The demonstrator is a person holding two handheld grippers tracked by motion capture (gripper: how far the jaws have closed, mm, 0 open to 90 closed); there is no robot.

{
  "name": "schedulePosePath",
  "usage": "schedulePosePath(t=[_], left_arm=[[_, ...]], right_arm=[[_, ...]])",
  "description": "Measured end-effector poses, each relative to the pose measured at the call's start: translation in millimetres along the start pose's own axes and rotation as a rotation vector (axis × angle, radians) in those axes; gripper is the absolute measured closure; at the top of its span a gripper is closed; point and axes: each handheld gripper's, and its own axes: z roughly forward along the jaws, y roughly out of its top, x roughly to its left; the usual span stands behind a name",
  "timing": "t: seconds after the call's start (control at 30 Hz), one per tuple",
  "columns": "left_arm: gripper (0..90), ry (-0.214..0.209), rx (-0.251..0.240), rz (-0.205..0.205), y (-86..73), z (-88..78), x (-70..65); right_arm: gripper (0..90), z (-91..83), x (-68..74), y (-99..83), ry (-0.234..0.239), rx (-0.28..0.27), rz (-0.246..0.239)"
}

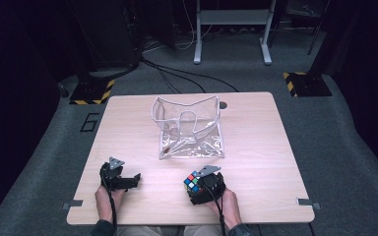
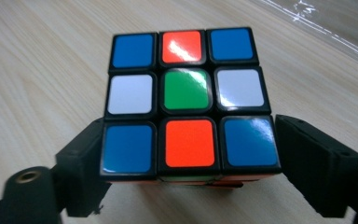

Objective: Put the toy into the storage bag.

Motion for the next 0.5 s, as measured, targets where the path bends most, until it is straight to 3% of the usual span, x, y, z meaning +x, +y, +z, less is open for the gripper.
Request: schedulePosePath(t=[0.17,0.5], left_arm=[[0.7,0.002,-0.001,0.002,0.0,-0.1,-0.1],[0.7,0.006,0.003,0.002,0.1,-0.5,0.0]], right_arm=[[31.7,2.0,1.0,-3.0,-0.011,-0.007,-0.001],[33.3,1.7,-0.9,-5.4,-0.004,-0.024,-0.004]])
